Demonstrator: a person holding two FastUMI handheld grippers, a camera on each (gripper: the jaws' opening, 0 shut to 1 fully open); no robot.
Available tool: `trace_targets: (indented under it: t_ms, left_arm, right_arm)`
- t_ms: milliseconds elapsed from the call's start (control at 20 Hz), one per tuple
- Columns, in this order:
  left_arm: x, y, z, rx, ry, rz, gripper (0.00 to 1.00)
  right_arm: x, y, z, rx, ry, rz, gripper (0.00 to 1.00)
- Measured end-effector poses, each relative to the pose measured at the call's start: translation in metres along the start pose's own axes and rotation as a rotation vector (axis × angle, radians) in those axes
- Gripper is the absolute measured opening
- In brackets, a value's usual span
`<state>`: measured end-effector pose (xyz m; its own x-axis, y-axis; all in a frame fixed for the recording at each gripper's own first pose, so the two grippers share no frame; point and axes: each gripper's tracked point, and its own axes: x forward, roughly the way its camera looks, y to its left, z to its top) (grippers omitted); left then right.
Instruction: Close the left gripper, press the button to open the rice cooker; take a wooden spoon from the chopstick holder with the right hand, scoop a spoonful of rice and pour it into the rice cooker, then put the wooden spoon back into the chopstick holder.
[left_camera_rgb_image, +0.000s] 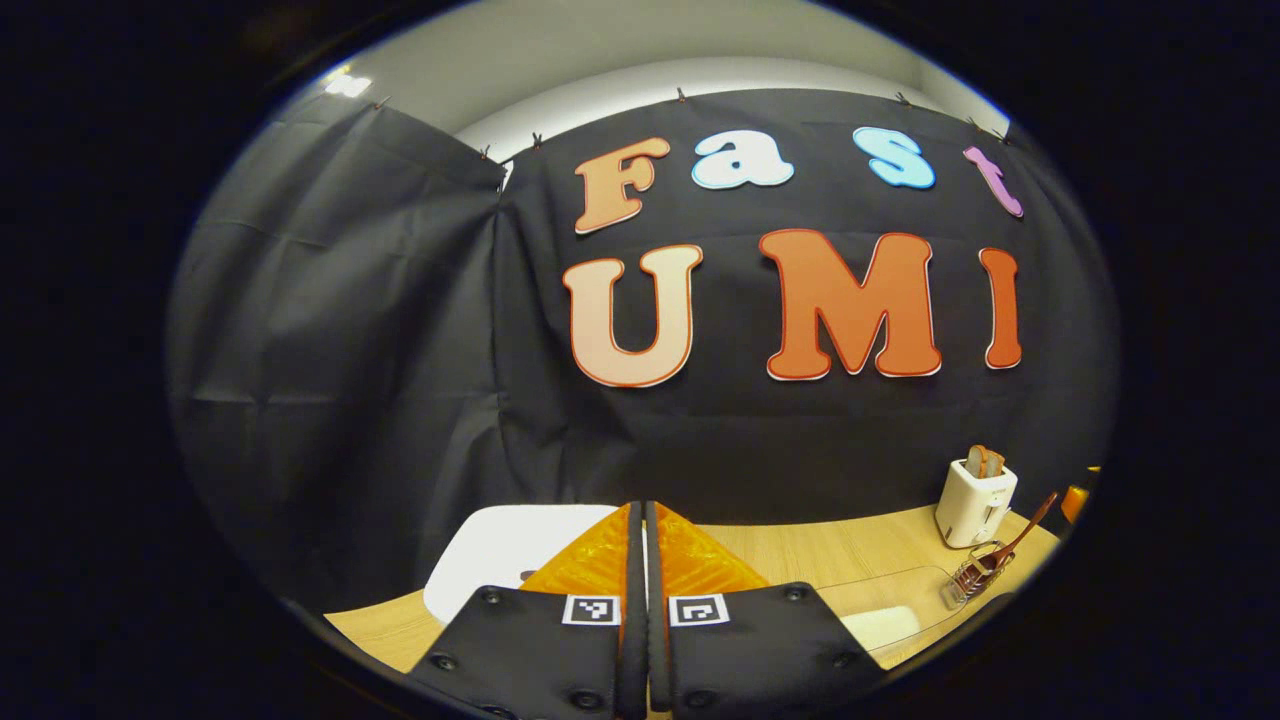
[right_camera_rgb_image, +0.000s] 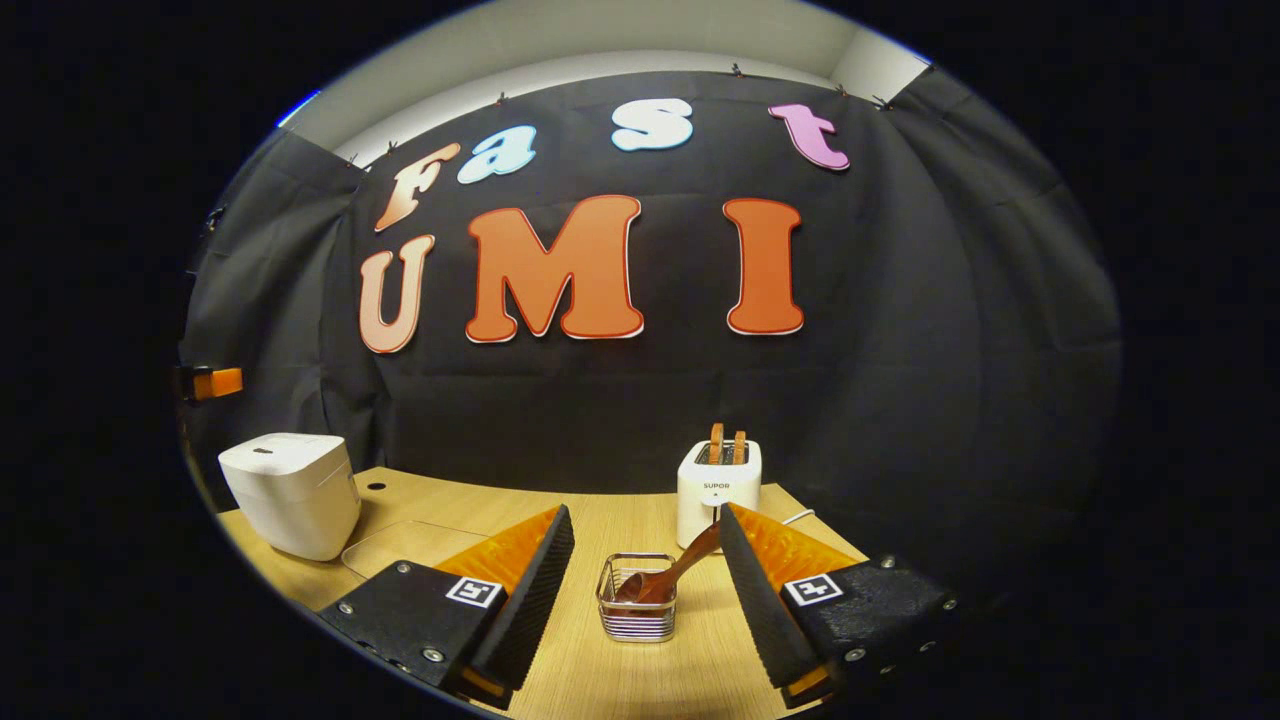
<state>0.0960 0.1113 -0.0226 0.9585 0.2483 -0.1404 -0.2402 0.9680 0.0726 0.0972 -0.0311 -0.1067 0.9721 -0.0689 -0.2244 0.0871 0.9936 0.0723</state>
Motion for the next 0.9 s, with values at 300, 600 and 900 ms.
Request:
trace_targets:
  t_ms: [300, 600, 900]
  left_arm:
    - [0.032, 0.037, -0.019, 0.024, 0.158, 0.046, 0.04]
    - [0.063, 0.070, -0.058, 0.048, 0.322, 0.085, 0.04]
    - [0.077, 0.070, -0.100, -0.008, 0.460, 0.050, 0.07]
  right_arm:
    - [0.017, -0.005, -0.003, -0.010, 0.009, -0.017, 0.87]
    - [0.025, -0.014, -0.008, -0.015, 0.019, -0.046, 0.87]
    - [0.029, -0.015, -0.013, 0.000, 0.025, -0.045, 0.87]
